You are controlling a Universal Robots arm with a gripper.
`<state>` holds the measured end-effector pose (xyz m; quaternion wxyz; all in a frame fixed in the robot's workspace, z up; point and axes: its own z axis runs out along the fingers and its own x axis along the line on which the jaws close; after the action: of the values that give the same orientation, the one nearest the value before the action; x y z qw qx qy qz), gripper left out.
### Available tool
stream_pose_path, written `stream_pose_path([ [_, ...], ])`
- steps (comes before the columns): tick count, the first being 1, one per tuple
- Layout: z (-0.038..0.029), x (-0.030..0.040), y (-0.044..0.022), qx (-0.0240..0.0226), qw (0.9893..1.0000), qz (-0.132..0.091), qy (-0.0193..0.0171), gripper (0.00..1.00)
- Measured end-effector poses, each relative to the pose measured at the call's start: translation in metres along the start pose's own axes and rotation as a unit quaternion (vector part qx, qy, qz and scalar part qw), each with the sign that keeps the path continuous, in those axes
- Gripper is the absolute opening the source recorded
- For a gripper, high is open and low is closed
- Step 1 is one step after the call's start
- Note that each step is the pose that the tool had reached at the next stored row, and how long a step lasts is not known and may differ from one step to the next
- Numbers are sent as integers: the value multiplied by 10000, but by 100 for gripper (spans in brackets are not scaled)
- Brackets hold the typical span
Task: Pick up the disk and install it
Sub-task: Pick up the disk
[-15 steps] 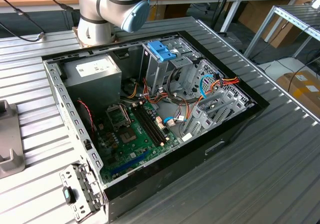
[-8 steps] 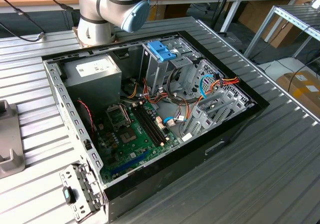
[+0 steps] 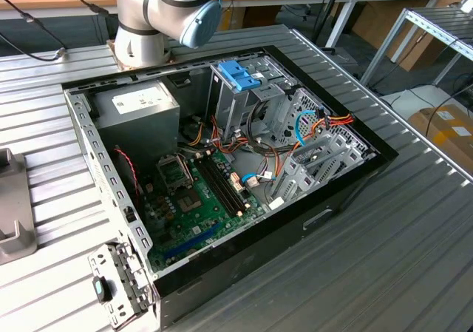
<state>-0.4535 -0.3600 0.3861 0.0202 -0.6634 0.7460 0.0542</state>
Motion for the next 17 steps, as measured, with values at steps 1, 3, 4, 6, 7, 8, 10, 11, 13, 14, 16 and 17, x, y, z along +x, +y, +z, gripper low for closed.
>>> stream_pose_path([
  [1,7,-2,0,-1,10000,-14,0,54],
  [3,25,-34,4,-8,10000,-74,4,54],
  [4,33,-52,5,-11,9999,-107,5,54],
  [6,44,-77,8,-15,9999,-152,8,54],
  [7,47,-87,9,-16,9999,-165,8,54],
  [8,50,-96,10,-18,9998,-178,9,54],
  [10,58,-117,12,-20,9998,-205,10,54],
  [11,60,-125,13,-21,9998,-214,11,54],
  [13,66,-138,14,-23,9997,-231,12,54],
  [14,68,-143,15,-25,9997,-239,13,54],
  [16,75,-154,16,-26,9997,-259,13,54],
  [17,77,-158,16,-27,9996,-267,14,54],
])
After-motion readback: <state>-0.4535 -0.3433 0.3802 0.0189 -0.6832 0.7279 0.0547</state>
